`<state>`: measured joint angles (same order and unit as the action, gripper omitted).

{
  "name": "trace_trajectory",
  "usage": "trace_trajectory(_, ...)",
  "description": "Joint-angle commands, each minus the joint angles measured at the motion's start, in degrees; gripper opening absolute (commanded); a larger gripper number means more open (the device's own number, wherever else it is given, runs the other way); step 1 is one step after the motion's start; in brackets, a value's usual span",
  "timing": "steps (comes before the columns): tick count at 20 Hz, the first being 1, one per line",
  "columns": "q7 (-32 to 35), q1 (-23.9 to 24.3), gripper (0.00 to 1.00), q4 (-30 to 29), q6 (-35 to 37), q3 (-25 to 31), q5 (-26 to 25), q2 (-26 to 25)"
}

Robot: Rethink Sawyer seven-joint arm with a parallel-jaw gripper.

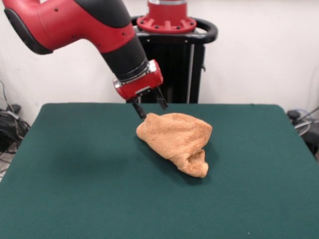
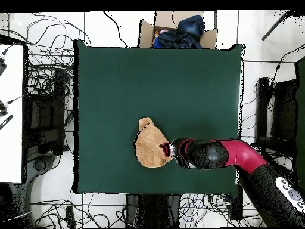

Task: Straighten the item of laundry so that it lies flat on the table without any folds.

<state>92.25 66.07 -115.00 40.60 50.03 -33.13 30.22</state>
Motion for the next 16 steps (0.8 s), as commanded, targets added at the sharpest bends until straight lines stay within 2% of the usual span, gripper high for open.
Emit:
trace_trajectory(1,-5.01,-3.68,1.0,5.59,7.32,-6.24,-4.27,1.79)
trace_trajectory(7,-5.27,-3.11,1.0,4.58,10.46,-6.42,-0.99,1.11)
trace_trajectory(16,-6.73,-2.28,1.0,5.1,14.44,-6.16,-0.24,-1.21)
